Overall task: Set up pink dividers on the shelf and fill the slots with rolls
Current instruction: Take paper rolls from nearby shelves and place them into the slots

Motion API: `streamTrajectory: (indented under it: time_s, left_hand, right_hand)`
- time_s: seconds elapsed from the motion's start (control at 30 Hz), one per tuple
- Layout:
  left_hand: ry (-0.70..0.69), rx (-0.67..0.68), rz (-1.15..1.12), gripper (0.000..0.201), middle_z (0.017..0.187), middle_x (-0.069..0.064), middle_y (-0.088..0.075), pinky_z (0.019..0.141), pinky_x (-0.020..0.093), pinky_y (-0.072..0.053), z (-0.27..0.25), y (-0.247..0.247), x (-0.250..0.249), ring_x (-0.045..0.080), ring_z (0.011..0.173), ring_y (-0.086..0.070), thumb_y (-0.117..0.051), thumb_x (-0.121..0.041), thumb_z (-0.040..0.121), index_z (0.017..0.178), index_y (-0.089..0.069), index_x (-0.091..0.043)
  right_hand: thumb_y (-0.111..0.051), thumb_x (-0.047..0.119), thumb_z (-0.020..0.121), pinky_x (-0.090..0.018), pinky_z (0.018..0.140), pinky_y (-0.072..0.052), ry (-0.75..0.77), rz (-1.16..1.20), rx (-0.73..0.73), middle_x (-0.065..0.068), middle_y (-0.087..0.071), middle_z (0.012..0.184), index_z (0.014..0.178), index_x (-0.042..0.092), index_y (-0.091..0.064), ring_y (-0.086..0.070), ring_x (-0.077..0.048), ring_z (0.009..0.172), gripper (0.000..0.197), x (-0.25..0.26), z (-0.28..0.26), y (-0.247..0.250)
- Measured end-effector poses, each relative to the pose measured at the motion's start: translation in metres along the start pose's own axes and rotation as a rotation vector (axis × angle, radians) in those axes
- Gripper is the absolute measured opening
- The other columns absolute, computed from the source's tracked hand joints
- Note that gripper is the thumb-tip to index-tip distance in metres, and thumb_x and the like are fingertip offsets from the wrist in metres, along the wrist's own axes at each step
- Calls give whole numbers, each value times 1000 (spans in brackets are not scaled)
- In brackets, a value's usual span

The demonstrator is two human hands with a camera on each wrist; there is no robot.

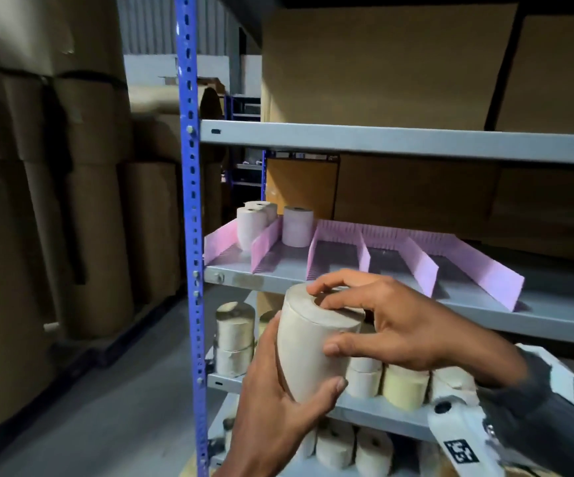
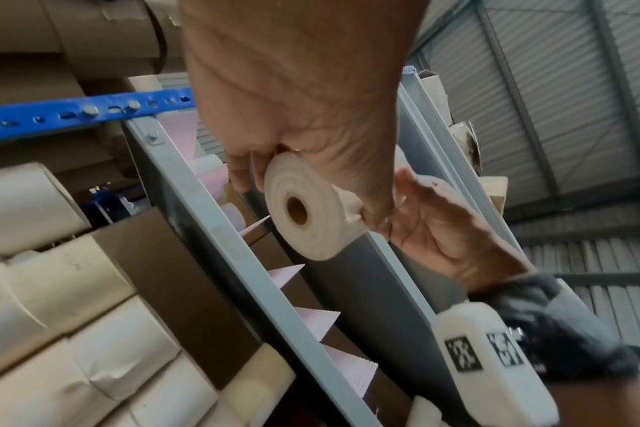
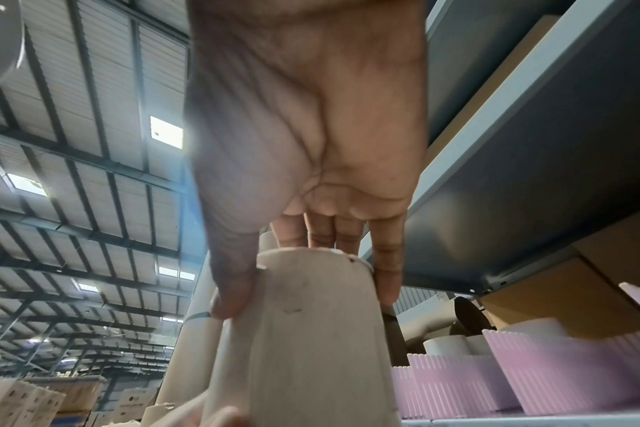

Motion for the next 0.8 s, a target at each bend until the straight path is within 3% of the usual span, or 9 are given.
streamTrajectory:
  time_s: [0.17,0.27,0.37,0.47,0.53,0.63,0.8]
  left_hand:
    - [-68,-201,188,93,144,-20,-54,93,5,-45,-8,50,8,-3,127,-54,-76,-68,68,151,-37,-47]
    - [-153,-239,260,83,139,0,-59,93,-1,-39,-1,66,4,5,122,-57,-73,-56,73,146,-47,-27]
    - [-253,-270,335,68,129,15,-62,96,6,-44,5,74,-1,16,118,-59,-72,-43,78,138,-52,-19]
    - [-345,-271,426,46,121,18,-63,83,35,-60,16,72,-2,31,105,-68,-67,-32,84,128,-60,-25]
    - [-348,-238,519,34,119,21,-65,79,42,-61,27,64,2,36,101,-69,-65,-29,87,120,-71,-25]
    - [-305,-148,624,32,120,23,-66,79,45,-61,47,49,19,39,103,-68,-65,-27,87,115,-80,-19]
    - [-228,20,679,50,131,22,-62,79,40,-61,86,25,53,37,109,-68,-68,-33,80,128,-73,-19]
  right_hand:
    - [-74,48,83,-32,99,-49,-36,-33,3,19,-53,133,121,16,-70,-52,2,122,50,13,48,-18]
    - [-75,47,83,-31,98,-49,-35,-85,8,17,-54,135,121,14,-70,-52,2,121,51,16,71,-24]
    - [-76,46,82,-34,99,-48,-44,-128,4,14,-55,136,120,13,-71,-54,1,120,51,16,90,-26]
    - [-77,42,82,-37,99,-48,-40,-164,-29,10,-57,135,117,9,-72,-57,-5,119,48,10,110,-20]
    - [-76,44,83,-37,98,-48,-46,-199,-48,11,-58,133,114,9,-73,-57,-4,118,47,3,121,-13]
    - [-73,49,83,-38,97,-49,-88,-246,-60,16,-56,133,115,14,-73,-55,-3,117,47,-17,137,-5]
    - [-70,53,82,-41,93,-51,-159,-294,-82,18,-55,131,113,18,-73,-55,-4,114,47,-62,161,3]
Point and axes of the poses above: each hand's wrist, its own z-axis towards the middle knuckle, its own y-axis out of the back of the hand, x = y × z, the point moved 10 cm from there along z, towards the middle knuckle
